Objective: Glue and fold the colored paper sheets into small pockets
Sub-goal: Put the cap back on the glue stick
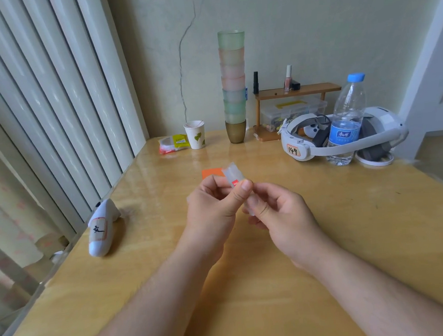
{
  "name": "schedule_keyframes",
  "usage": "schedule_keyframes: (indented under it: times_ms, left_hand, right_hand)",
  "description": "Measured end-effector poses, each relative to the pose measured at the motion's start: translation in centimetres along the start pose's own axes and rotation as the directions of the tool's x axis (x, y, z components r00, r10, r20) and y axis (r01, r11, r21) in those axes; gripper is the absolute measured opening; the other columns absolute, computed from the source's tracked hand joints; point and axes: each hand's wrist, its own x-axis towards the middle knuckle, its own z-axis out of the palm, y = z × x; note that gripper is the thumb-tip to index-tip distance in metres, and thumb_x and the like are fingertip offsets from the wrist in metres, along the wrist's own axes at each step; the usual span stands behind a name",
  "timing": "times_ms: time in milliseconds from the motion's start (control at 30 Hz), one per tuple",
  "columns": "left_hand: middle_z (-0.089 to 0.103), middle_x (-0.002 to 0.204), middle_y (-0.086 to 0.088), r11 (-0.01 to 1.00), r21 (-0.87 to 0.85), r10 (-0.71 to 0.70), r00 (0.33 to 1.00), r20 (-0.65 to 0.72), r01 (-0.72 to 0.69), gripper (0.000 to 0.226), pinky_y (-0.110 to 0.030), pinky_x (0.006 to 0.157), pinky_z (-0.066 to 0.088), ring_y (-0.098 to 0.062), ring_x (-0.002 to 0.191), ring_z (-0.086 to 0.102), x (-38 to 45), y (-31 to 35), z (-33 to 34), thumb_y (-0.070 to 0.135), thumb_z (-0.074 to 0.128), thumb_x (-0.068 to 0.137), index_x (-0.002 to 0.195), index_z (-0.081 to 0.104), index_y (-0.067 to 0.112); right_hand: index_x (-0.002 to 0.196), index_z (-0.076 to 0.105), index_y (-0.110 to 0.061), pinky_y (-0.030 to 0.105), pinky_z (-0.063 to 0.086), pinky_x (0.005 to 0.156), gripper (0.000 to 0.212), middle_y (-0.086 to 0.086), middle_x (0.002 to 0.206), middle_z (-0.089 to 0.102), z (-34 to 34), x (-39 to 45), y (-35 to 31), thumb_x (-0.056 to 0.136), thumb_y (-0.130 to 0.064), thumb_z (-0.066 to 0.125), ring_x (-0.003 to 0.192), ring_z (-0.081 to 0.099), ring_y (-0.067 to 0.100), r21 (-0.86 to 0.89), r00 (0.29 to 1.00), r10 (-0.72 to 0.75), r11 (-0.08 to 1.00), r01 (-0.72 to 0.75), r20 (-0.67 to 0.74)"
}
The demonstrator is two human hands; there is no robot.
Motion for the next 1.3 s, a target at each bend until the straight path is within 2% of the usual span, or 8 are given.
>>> schedule_keyframes:
  times_ms: [100, 233, 433, 667, 967, 1100, 1200, 1300]
  left_hand:
    - [0.077, 0.094, 0.006, 0.872, 0.471, 0.08, 0.988, 0.135, -0.135, 0.039, -0.037, 0.089, 0.054, -0.014, 0.092, 0.068, 1.1, -0.6, -2.0, 0.058, 0.07, 0.092, 0.101, 0.075, 0.021]
    - [0.07, 0.119, 0.016, 0.653, 0.748, 0.052, 0.992, 0.113, -0.119, 0.043, -0.046, 0.111, 0.04, -0.015, 0.12, 0.057, 2.5, -0.1, -6.2, 0.071, 0.031, 0.1, 0.114, 0.067, 0.052]
    - [0.043, 0.152, 0.001, 0.155, 0.984, -0.328, 0.944, -0.03, 0.085, 0.043, -0.042, 0.115, 0.028, -0.03, 0.138, 0.035, 1.9, 0.4, -8.7, 0.059, 0.063, 0.094, 0.136, 0.054, 0.055]
    - [0.062, 0.104, 0.005, 0.313, 0.929, -0.098, 0.98, -0.175, 0.197, 0.03, -0.04, 0.089, 0.048, -0.027, 0.103, 0.057, 2.8, -1.2, -8.4, 0.058, 0.064, 0.088, 0.093, 0.052, 0.031]
    - [0.074, 0.11, 0.004, 0.357, 0.933, 0.019, 0.999, -0.042, 0.032, 0.023, -0.041, 0.095, 0.049, -0.025, 0.11, 0.063, 3.5, -2.4, -7.4, 0.037, 0.061, 0.098, 0.12, 0.068, 0.04]
    - [0.078, 0.094, 0.004, 0.944, 0.278, -0.142, 0.979, -0.144, 0.178, 0.021, -0.029, 0.075, 0.051, -0.012, 0.084, 0.07, 2.6, -0.7, -5.1, 0.033, 0.073, 0.097, 0.112, 0.063, 0.022]
    - [0.074, 0.085, -0.005, 0.892, -0.334, -0.346, 0.935, -0.073, 0.304, 0.013, -0.025, 0.076, 0.051, -0.013, 0.074, 0.067, 1.6, 0.4, -3.2, 0.021, 0.066, 0.101, 0.095, 0.057, 0.014]
    - [0.075, 0.088, -0.009, 0.808, -0.474, -0.409, 0.912, -0.021, 0.351, 0.013, -0.024, 0.076, 0.052, -0.015, 0.074, 0.066, 1.1, 1.0, -2.4, 0.022, 0.063, 0.103, 0.093, 0.056, 0.015]
  right_hand:
    - [0.114, 0.075, -0.032, 0.043, 0.056, 0.08, 0.02, 0.007, 0.095, 0.076, -0.4, 0.1, 0.7, 0.095, -0.036, 0.076, 0.086, 0.063, 0.018, -0.116, 0.999, 0.0, 0.993, 0.004, 0.033]
    - [0.11, 0.073, -0.029, 0.026, 0.052, 0.072, 0.011, -0.001, 0.085, 0.075, -0.7, 0.3, 0.7, 0.102, -0.026, 0.066, 0.075, 0.063, 0.011, -0.035, 0.999, 0.031, 0.999, -0.032, -0.022]
    - [0.1, 0.076, -0.03, 0.032, 0.05, 0.072, 0.005, 0.002, 0.081, 0.068, -0.9, 0.3, 1.0, 0.098, -0.027, 0.073, 0.075, 0.059, 0.013, -0.055, 1.0, 0.002, 0.998, -0.003, -0.004]
    - [0.098, 0.076, -0.038, 0.039, 0.046, 0.073, 0.014, 0.001, 0.082, 0.066, -0.8, 0.3, 1.5, 0.085, -0.04, 0.074, 0.074, 0.054, 0.013, -0.076, 1.0, 0.007, 0.997, -0.005, 0.03]
    - [0.101, 0.076, -0.033, 0.034, 0.047, 0.072, 0.008, -0.006, 0.08, 0.066, -0.8, 0.4, 1.9, 0.094, -0.03, 0.076, 0.072, 0.056, 0.009, -0.12, 0.999, 0.022, 0.993, -0.016, 0.048]
    - [0.104, 0.076, -0.033, 0.035, 0.049, 0.073, 0.013, -0.004, 0.082, 0.066, -0.7, 0.3, 1.8, 0.092, -0.031, 0.078, 0.073, 0.057, 0.008, -0.114, 0.999, -0.016, 0.993, 0.021, 0.043]
    - [0.106, 0.077, -0.034, 0.037, 0.05, 0.073, 0.021, -0.002, 0.082, 0.065, -0.5, 0.3, 1.8, 0.086, -0.038, 0.077, 0.075, 0.057, 0.01, -0.117, 0.999, -0.032, 0.992, 0.036, 0.038]
    - [0.105, 0.076, -0.04, 0.036, 0.048, 0.073, 0.018, -0.001, 0.083, 0.065, -0.6, 0.3, 1.8, 0.088, -0.035, 0.079, 0.077, 0.057, 0.012, -0.124, 0.998, -0.036, 0.991, 0.041, 0.041]
